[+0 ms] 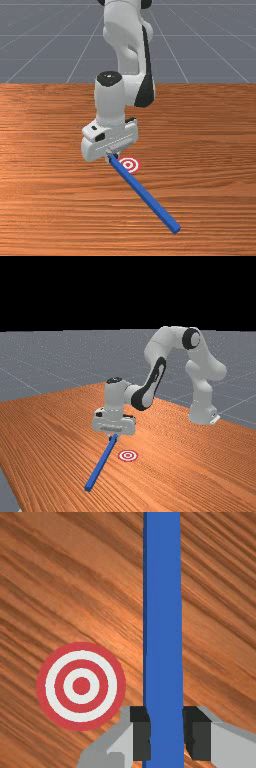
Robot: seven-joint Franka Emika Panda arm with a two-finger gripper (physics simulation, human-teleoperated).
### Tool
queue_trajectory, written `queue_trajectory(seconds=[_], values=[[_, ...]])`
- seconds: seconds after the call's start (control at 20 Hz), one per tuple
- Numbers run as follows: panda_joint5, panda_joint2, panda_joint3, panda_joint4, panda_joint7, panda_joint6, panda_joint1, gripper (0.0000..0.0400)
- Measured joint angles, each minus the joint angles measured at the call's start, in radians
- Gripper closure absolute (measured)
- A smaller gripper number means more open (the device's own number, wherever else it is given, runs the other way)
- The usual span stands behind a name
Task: Pull the pivot to the target area
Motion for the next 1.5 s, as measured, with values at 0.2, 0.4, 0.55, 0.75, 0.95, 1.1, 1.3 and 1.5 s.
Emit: queue_trajectory(seconds=[0.2,0.4,0.55,0.75,0.95,1.1,1.3,1.5], values=[[0.052,0.000,0.024,-0.004,0.072,-0.006,0.022,0.0305],[0.000,-0.041,0.016,-0.085,0.027,0.037,0.041,0.0305],[0.054,-0.103,0.031,-0.201,0.053,0.085,0.027,0.0305],[0.045,-0.117,-0.018,-0.237,0.145,0.101,0.049,0.0305],[0.123,-0.117,0.064,-0.236,-0.038,0.080,-0.061,0.0305],[0.038,-0.122,0.015,-0.251,0.019,0.102,0.004,0.0305],[0.031,-0.121,0.002,-0.229,0.077,-0.029,0.029,0.0305],[0.036,-0.178,0.010,-0.353,0.045,0.110,0.023,0.0305]])
